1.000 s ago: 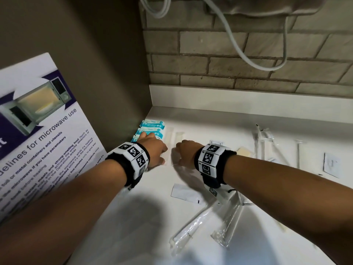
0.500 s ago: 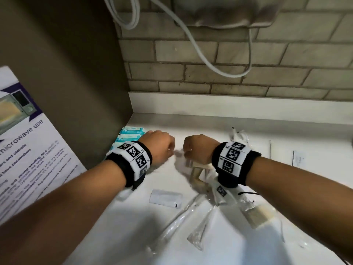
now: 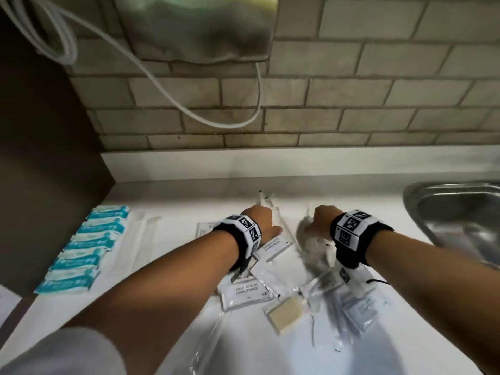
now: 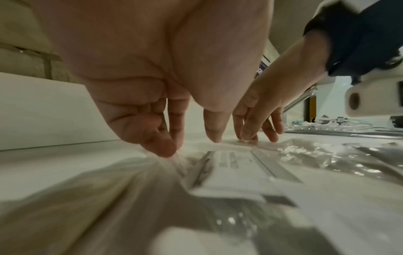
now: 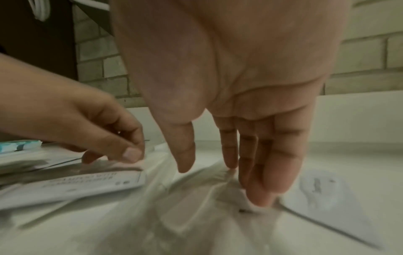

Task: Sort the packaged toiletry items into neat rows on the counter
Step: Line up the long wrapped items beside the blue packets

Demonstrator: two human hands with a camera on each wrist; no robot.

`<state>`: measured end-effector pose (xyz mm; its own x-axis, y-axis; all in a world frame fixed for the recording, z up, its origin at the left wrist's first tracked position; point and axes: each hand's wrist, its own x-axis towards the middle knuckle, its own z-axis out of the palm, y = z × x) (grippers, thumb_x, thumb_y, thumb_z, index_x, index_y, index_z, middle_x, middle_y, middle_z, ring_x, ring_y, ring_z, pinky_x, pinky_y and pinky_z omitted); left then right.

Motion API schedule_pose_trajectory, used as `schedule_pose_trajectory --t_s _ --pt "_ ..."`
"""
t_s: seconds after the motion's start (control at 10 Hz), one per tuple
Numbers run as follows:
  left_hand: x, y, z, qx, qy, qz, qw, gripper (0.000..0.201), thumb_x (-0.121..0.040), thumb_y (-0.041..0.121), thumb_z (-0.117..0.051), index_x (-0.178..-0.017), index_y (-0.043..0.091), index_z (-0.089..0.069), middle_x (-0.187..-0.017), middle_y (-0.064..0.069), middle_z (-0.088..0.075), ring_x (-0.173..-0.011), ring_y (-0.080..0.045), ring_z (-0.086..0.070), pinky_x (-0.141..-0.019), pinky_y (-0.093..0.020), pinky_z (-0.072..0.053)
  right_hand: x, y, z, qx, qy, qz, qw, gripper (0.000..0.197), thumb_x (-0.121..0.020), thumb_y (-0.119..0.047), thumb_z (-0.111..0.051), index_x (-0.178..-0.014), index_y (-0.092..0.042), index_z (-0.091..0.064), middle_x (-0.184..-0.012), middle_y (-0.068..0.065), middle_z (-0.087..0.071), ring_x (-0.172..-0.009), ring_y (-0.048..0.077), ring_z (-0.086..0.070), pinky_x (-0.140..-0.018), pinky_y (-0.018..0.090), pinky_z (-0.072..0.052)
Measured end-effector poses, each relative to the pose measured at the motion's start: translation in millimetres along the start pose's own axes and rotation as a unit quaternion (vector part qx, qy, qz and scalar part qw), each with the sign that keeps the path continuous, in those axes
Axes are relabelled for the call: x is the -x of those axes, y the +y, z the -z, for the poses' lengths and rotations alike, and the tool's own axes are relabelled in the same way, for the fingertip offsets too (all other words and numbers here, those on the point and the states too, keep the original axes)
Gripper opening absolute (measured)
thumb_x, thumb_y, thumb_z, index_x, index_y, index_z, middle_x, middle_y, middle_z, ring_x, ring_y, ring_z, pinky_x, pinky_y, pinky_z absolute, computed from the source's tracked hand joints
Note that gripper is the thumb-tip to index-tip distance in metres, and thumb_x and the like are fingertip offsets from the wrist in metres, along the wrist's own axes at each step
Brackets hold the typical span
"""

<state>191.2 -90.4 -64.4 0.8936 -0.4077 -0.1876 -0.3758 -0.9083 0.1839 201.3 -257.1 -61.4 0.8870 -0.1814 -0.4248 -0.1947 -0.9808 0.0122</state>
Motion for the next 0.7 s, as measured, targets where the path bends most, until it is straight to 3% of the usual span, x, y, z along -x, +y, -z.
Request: schedule_pose_trajectory --t_s 0.1,0.2,0.3,0.4,0.5,0.6,0.7 --pt "-14 6 -2 -0.011 0.004 0.059 0.998 0.046 -0.092 0.044 -0.056 -0.113 0.002 -0.061 -0.112 -0.015 -0.066 -0.101 -0.031 -0.063 -0.074 -0.029 -0.045 -13 1 -9 -0.021 -0.008 0.003 1.000 0.034 -0.067 -0.032 -0.073 -0.092 -0.009 -0.066 -0.080 0.001 -0.070 -0.081 0.023 -0.071 -0.073 0.030 -0.058" --pt "-26 10 -6 -0.013 -0.010 0.100 0.995 0.046 -0.090 0.043 -0.059 -0.109 0.001 -0.062 -0.100 -0.013 -0.065 -0.093 -0.030 -0.064 -0.072 -0.029 -0.047 -21 0 -11 -0.036 -0.042 -0.005 0.998 0.050 -0.054 -0.026 -0.081 -0.092 -0.006 -0.055 -0.083 0.005 -0.070 -0.081 0.025 -0.071 -0.072 0.031 -0.058" --pt "-34 14 -9 0.012 0.006 0.148 0.989 0.039 -0.086 0.039 -0.066 -0.103 0.005 -0.062 -0.094 -0.009 -0.063 -0.094 -0.029 -0.065 -0.069 -0.027 -0.044 -51 10 -22 -0.043 -0.041 -0.019 0.998 0.090 -0.029 -0.031 -0.087 -0.105 -0.010 -0.044 -0.083 0.003 -0.070 -0.077 0.022 -0.072 -0.071 0.037 -0.061" --pt "-36 18 -13 0.018 0.000 0.193 0.981 0.032 -0.089 0.031 -0.061 -0.106 0.005 -0.066 -0.108 -0.011 -0.068 -0.100 -0.027 -0.066 -0.076 -0.030 -0.049 -55 15 -21 -0.069 -0.035 -0.005 0.997 0.087 -0.030 -0.030 -0.088 -0.104 -0.005 -0.049 -0.082 0.005 -0.071 -0.079 0.025 -0.073 -0.072 0.040 -0.061" --pt "-36 19 -15 0.026 0.000 0.213 0.977 0.030 -0.092 0.022 -0.055 -0.113 0.003 -0.066 -0.116 -0.013 -0.066 -0.107 -0.027 -0.064 -0.084 -0.031 -0.050 -3 10 11 -0.087 -0.011 0.032 0.996 0.025 -0.062 -0.023 -0.078 -0.073 -0.005 -0.064 -0.053 0.003 -0.066 -0.072 0.025 -0.072 -0.070 0.033 -0.060" --pt "-33 23 -13 0.026 -0.053 0.225 0.973 0.032 -0.089 0.018 -0.059 -0.117 0.004 -0.064 -0.118 -0.017 -0.063 -0.110 -0.034 -0.061 -0.090 -0.037 -0.051 -1 17 9 -0.111 0.017 0.056 0.992 0.029 -0.081 -0.021 -0.067 -0.056 -0.010 -0.056 -0.028 -0.004 -0.050 -0.051 0.018 -0.060 -0.061 0.026 -0.050" --pt "-35 25 -17 0.045 -0.103 0.245 0.963 0.041 -0.077 0.022 -0.073 -0.116 0.010 -0.064 -0.103 -0.012 -0.057 -0.110 -0.041 -0.058 -0.089 -0.051 -0.051 9 23 7 -0.128 0.050 0.111 0.984 0.015 -0.085 -0.018 -0.058 -0.075 -0.007 -0.055 -0.068 0.006 -0.063 -0.067 0.025 -0.059 -0.052 0.024 -0.044"
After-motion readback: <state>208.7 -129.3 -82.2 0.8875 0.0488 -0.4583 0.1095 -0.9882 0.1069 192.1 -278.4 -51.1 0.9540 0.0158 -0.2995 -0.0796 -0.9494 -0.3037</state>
